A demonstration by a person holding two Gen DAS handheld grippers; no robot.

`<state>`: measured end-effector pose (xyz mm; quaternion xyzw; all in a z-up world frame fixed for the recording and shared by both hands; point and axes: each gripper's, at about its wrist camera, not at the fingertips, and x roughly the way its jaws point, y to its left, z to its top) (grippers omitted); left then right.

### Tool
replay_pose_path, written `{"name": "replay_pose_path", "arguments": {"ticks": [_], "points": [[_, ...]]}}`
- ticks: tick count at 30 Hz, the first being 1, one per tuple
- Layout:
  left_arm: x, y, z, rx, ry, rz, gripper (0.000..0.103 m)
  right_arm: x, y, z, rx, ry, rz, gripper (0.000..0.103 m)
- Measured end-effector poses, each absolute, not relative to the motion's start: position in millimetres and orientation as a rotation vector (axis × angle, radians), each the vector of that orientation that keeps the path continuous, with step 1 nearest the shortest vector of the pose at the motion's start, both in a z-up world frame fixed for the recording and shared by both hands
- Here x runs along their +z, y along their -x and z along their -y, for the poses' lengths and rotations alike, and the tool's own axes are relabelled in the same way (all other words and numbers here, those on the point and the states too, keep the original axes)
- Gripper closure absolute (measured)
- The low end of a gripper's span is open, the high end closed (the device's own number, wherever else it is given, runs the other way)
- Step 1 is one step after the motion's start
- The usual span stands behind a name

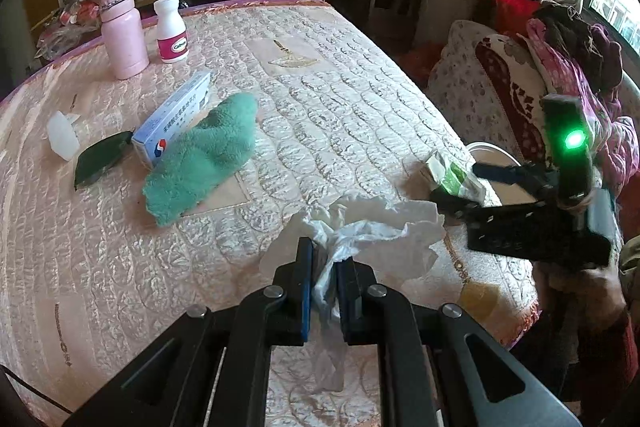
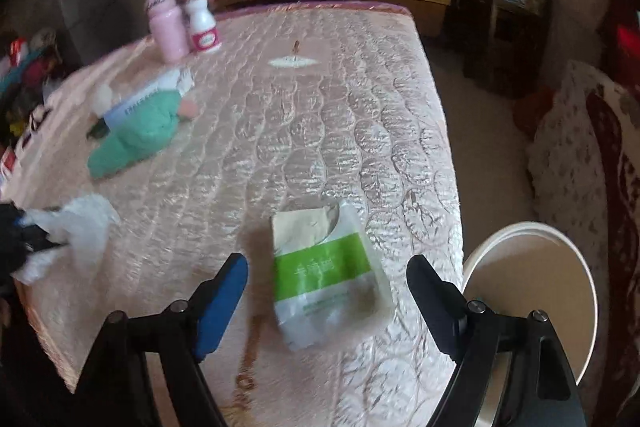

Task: Collect trash
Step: 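Carry the tissue and wipes packet over the white bin and open both grippers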

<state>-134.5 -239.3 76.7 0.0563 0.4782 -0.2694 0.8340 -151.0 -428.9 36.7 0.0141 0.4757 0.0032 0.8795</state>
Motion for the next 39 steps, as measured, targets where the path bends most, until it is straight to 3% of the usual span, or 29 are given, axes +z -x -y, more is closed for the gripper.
{"name": "replay_pose_path", "arguments": {"ticks": [2, 3, 6, 24, 39], "points": [[77.8, 135.6, 242.7, -0.577, -0.120, -1.011, 0.092, 26.8, 146.9, 430.3, 0.021, -0.036, -1.017, 0.028], [78.3, 137.1, 245.2, -0.578, -0.124, -1.008, 0.092, 25.5, 148.0, 431.7, 0.006, -0.038, -1.012, 0.050], [80.1, 138.2, 253.5, -0.593, -0.132, -1.007, 0.092, 33.1, 155.1, 437.5, -0.008, -0.065, -0.976, 0.063], [103.4, 150.8, 364.9, -0.774, -0.164, -0.955, 0.092, 85.5, 235.6, 525.4, -0.221, -0.251, -0.842, 0.063], [87.7, 150.6, 477.9, -0.942, -0.150, -0.994, 0.091, 51.5, 278.6, 613.2, -0.447, -0.365, -0.886, 0.063]]}}
